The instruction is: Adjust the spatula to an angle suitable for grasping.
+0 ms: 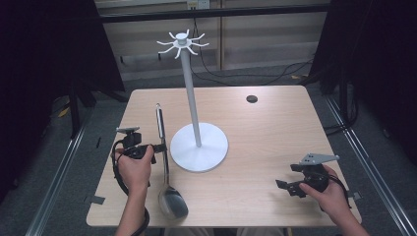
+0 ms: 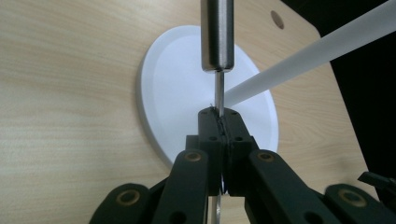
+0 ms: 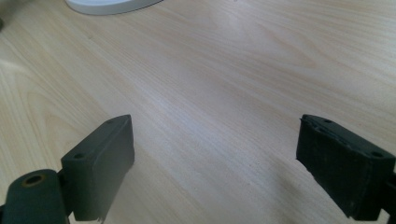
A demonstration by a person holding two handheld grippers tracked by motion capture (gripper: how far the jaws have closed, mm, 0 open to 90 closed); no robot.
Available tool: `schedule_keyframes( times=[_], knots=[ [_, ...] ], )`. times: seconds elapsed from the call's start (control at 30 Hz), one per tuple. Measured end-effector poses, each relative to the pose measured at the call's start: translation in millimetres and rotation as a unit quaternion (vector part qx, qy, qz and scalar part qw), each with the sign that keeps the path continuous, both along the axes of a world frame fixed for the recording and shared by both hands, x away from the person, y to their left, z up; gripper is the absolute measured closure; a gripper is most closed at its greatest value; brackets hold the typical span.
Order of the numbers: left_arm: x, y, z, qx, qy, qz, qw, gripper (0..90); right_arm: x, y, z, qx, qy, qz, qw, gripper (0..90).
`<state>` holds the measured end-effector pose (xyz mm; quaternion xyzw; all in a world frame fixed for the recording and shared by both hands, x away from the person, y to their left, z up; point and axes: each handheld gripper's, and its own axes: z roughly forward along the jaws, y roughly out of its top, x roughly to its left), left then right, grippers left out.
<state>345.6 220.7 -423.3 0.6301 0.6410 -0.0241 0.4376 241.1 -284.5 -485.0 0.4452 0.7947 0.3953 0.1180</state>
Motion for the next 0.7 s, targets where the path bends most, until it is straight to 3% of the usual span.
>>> schedule_keyframes(
  times=[0.17, 0.23, 0.43, 0.7],
  knots=[
    [-2.0, 1.0, 1.6, 0.0, -0.013, -0.008, 0.9999, 88.9, 0.1, -1.0, -0.5, -0.001, -0.001, -0.001, 1.0, 11.2],
    [-2.8, 1.3, 2.9, -0.002, -0.029, -0.019, 0.9994, 88.9, 0.0, -0.9, -0.3, -0.001, -0.001, 0.0, 1.0, 11.2],
    [-5.2, -1.3, 9.9, 0.003, -0.052, -0.033, 0.9981, 88.9, 0.0, -0.4, -0.3, -0.001, 0.0, -0.001, 1.0, 11.2],
    [-6.4, -2.2, 16.4, -0.002, -0.066, -0.043, 0.9969, 88.9, 0.4, 0.0, -1.1, -0.001, 0.0, -0.001, 1.0, 11.2]
  ],
)
